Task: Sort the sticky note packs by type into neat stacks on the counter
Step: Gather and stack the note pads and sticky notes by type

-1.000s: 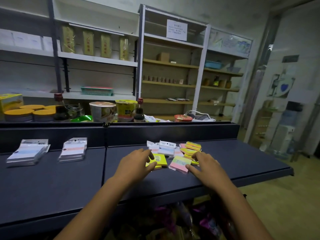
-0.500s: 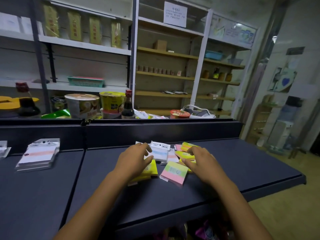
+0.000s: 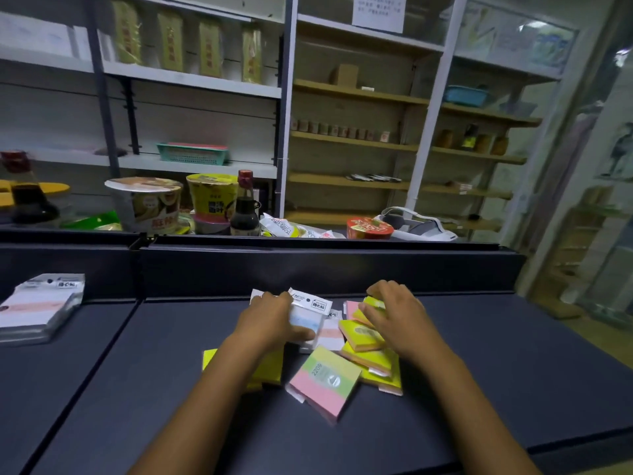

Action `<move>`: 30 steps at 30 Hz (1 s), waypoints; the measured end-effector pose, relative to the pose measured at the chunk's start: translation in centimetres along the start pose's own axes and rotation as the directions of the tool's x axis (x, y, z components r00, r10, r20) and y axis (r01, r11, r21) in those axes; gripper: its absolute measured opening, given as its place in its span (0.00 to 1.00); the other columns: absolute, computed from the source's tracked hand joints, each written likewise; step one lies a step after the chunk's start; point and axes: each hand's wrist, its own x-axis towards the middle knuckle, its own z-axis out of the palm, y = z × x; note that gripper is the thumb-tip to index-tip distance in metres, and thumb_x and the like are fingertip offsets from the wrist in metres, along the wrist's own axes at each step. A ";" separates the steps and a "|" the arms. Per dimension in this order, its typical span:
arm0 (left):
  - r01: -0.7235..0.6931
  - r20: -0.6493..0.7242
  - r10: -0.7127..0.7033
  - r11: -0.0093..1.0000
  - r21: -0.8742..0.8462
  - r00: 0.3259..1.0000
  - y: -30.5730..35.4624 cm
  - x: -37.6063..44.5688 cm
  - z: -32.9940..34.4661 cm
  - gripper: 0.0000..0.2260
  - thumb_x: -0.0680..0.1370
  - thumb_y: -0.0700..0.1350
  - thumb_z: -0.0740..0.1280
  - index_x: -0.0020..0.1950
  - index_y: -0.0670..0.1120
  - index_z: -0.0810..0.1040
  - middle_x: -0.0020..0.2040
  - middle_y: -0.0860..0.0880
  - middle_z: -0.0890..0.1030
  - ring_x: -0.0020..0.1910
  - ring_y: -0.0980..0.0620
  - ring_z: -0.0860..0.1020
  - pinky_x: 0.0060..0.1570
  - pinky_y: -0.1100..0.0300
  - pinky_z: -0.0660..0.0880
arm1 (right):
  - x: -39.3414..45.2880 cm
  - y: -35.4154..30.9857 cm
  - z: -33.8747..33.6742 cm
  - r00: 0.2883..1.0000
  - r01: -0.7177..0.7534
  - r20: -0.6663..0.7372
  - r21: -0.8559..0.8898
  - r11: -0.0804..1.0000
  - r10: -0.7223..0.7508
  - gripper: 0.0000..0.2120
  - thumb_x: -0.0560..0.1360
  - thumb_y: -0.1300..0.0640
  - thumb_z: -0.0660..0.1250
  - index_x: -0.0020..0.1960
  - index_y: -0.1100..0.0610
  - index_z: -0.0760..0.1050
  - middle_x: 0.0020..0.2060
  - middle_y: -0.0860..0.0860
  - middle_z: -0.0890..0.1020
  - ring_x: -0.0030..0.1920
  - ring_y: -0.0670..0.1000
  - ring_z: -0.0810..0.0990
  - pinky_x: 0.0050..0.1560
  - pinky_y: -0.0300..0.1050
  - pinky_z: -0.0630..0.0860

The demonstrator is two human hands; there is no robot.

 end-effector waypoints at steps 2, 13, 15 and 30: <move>0.039 -0.019 -0.039 0.999 -0.007 0.999 0.5 0.5 0.4 0.37 0.67 0.63 0.75 0.71 0.50 0.68 0.67 0.45 0.73 0.65 0.43 0.73 0.60 0.50 0.74 | 0.9 1.2 0.1 1.000 0.013 0.001 0.028 1.000 -0.013 0.14 0.79 0.45 0.64 0.61 0.51 0.73 0.56 0.47 0.77 0.59 0.50 0.73 0.60 0.50 0.71; -0.003 -0.079 -0.052 0.819 -0.574 0.996 0.6 0.6 0.2 0.24 0.71 0.42 0.78 0.61 0.54 0.72 0.56 0.47 0.74 0.47 0.51 0.80 0.35 0.54 0.82 | 4.1 4.4 0.7 0.994 0.055 -0.105 0.224 0.973 -0.032 0.10 0.80 0.49 0.64 0.58 0.52 0.73 0.52 0.45 0.76 0.56 0.46 0.73 0.56 0.44 0.72; -0.048 -0.106 -0.030 0.746 -0.664 0.994 0.8 0.3 0.0 0.20 0.73 0.39 0.76 0.58 0.53 0.73 0.53 0.47 0.76 0.45 0.47 0.83 0.31 0.52 0.82 | 4.5 4.4 1.1 0.991 0.050 -0.137 0.279 0.959 -0.012 0.07 0.80 0.51 0.65 0.56 0.51 0.74 0.51 0.44 0.76 0.55 0.46 0.74 0.52 0.40 0.69; -0.285 -0.306 -0.036 0.272 -0.919 0.951 1.8 0.0 -0.6 0.21 0.73 0.38 0.75 0.60 0.56 0.75 0.60 0.60 0.80 0.51 0.54 0.84 0.36 0.51 0.82 | 3.7 5.8 0.6 0.988 -0.073 -0.092 0.441 0.894 0.126 0.04 0.79 0.54 0.66 0.53 0.53 0.76 0.49 0.47 0.79 0.53 0.48 0.78 0.51 0.42 0.72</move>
